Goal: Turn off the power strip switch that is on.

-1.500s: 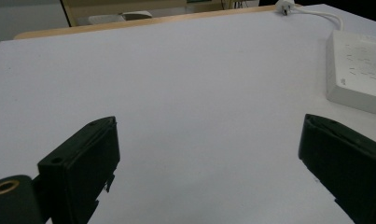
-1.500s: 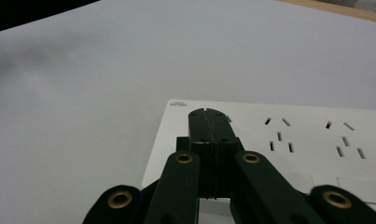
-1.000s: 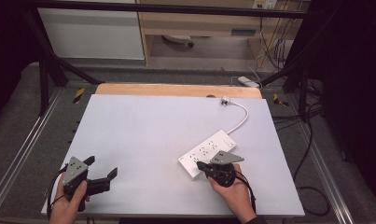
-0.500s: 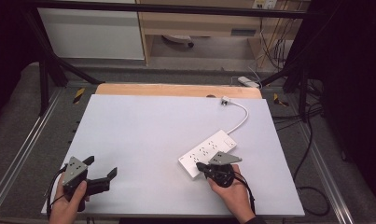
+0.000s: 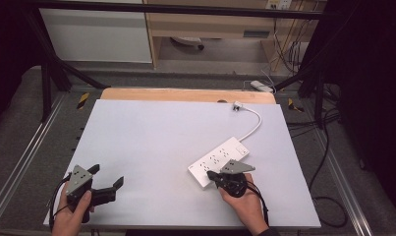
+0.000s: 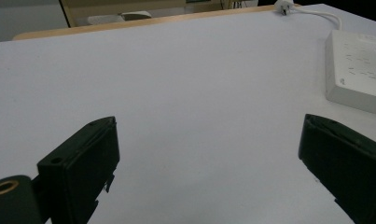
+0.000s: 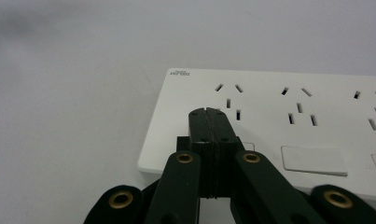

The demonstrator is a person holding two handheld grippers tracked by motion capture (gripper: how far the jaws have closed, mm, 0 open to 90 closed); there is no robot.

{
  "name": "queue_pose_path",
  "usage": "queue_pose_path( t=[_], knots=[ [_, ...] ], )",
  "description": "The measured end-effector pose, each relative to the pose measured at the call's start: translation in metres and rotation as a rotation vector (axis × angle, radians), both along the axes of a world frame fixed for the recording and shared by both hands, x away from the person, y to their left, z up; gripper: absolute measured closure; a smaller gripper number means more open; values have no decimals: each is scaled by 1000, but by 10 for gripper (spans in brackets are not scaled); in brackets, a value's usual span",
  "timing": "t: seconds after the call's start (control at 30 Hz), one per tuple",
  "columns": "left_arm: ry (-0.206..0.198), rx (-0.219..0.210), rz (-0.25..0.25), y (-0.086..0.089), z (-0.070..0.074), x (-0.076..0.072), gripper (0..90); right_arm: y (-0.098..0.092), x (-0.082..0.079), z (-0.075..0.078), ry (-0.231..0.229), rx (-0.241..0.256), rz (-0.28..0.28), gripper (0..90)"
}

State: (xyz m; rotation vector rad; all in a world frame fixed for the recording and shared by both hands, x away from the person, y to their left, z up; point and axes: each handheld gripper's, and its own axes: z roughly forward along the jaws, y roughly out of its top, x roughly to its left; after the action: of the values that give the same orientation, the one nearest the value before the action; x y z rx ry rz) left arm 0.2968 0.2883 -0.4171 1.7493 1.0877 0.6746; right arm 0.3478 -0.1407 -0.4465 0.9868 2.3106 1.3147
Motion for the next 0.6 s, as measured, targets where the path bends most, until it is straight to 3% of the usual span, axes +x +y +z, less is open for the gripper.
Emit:
queue_pose_path(
  t=[0.6],
  knots=[
    [6, 1, -1, 0, 0, 0, 51, 1, -2, -2, -16, -4, -2, 900]
  ],
)
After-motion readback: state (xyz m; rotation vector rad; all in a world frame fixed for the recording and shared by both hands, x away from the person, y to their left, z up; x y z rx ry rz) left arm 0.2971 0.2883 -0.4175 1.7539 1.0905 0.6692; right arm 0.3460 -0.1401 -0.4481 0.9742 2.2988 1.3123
